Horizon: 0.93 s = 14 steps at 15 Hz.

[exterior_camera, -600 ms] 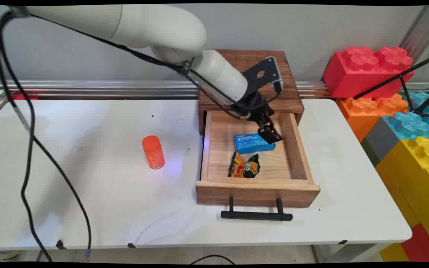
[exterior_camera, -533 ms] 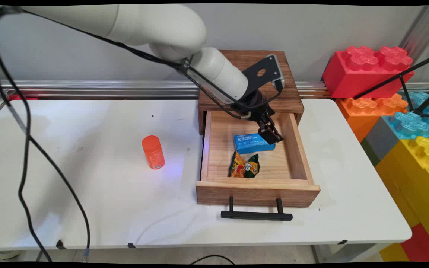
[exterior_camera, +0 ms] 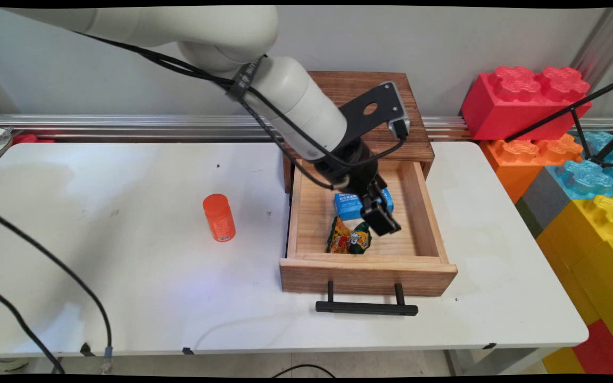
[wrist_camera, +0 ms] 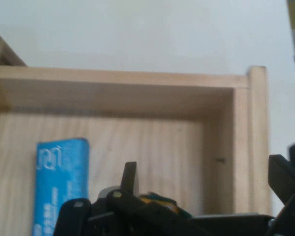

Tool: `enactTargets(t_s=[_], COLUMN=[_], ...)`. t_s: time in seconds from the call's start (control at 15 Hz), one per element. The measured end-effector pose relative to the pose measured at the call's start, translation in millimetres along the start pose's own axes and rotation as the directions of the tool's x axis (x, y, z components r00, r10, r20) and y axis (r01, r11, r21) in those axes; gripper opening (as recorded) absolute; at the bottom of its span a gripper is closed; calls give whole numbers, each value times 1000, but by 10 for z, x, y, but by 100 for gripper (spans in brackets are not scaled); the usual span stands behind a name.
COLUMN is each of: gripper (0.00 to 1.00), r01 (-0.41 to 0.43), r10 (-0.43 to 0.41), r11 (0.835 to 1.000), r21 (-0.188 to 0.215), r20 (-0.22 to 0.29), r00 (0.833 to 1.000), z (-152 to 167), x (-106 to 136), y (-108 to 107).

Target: Close the oven

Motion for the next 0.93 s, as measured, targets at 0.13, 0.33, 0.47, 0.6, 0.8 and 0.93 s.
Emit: enactTargets(t_s=[0.13,0.33,0.47,0.6,0.8,0.93], gripper=[100,100,100,100,100,100], r01=[7,10,10,0,-25,-44], r10=[-7,-9,-7,4,31,52], r11=[1000,999,998,998,996,995], r21=[-21,-42,-58,-70,-83,-94], r20=[19,35,49,63,75,81], r00=[1000,999,999,998,997,995], z=[-94,-183,-253,-314,-378,-409], x=[-29,-67,-114,-170,-238,-276], y=[123,229,301,355,411,451])
